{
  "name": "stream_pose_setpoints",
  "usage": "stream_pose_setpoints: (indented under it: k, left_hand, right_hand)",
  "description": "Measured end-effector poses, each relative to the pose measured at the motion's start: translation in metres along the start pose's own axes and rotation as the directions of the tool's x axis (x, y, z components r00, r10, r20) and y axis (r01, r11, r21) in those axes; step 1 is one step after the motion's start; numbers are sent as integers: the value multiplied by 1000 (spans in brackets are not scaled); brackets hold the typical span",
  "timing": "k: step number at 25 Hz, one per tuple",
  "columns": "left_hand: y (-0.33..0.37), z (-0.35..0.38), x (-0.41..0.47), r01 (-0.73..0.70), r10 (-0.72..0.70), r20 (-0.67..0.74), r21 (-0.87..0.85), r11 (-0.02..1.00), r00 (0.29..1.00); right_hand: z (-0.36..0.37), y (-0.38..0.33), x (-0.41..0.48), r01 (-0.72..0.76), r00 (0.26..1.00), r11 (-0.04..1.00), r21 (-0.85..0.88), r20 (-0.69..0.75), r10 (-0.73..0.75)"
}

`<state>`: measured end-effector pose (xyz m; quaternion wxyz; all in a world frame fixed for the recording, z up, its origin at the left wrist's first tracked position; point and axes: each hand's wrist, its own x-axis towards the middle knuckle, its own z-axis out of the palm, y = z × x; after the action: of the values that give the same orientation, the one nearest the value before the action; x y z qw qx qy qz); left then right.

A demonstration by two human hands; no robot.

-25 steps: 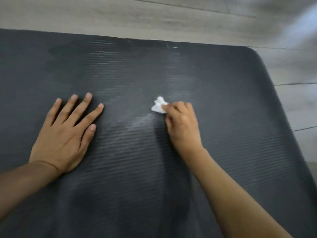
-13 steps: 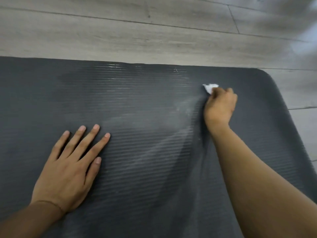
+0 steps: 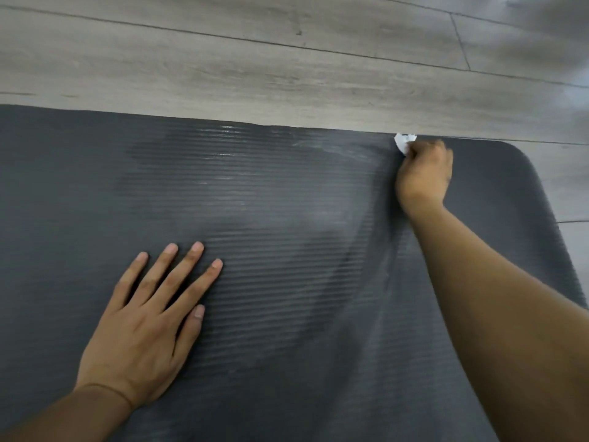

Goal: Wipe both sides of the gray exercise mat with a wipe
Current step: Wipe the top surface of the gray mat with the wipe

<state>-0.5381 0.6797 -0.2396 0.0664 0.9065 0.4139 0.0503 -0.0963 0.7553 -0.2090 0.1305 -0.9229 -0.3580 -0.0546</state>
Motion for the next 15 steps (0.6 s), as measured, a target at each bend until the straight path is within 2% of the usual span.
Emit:
stream_pose_setpoints:
  k: [1,3,5,6,7,8,9,10,11,12,13,15]
  left_hand:
    - [-1,-1,1,-2,2,1,-5,1000,1000]
    - [-1,-2,1,-8,8,4,-17,1000,1000]
    - [0,-3,2,-1,0,-5,-28,1000,1000]
    - [0,-3,2,5,-5,-11,-30,1000,1000]
    - [1,-2,2,9,-9,-18,-30,1000,1000]
    - [3,-2,1,12,-13,-27,-29,999,1000]
    - [3,-1,1,17,-18,-37,-26,1000,999]
    - [4,-1,0,21,-22,-48,-22,1000,999]
    - [4,0,1,22,-23,-56,-19,1000,998]
    - [4,0,1,19,-20,-57,-16,1000,998]
    - [3,1,2,16,-17,-57,-16,1000,998]
    - [2,2,2,16,-16,-55,-10,1000,998]
  right_hand:
    - [-4,-1,-21,52,998,999,14,-39,-52]
    - [-5,-26,-93,301,953,937,176,-28,-301]
    - [-13,-34,-166,583,782,744,327,24,-623]
    - [-18,-22,-181,650,715,679,341,28,-699]
    - [-24,1,-175,647,725,696,312,32,-688]
    - [-30,29,-160,540,827,806,244,25,-562]
    - [-36,57,-142,328,943,931,158,0,-333]
    - [-43,83,-128,97,995,990,106,-33,-94]
    - [-46,101,-121,-43,998,996,74,-41,46]
    - [-45,103,-125,-64,997,995,76,-35,67]
    - [-43,90,-139,4,999,995,104,-37,0]
    - [-38,44,-198,246,969,934,257,-61,-239]
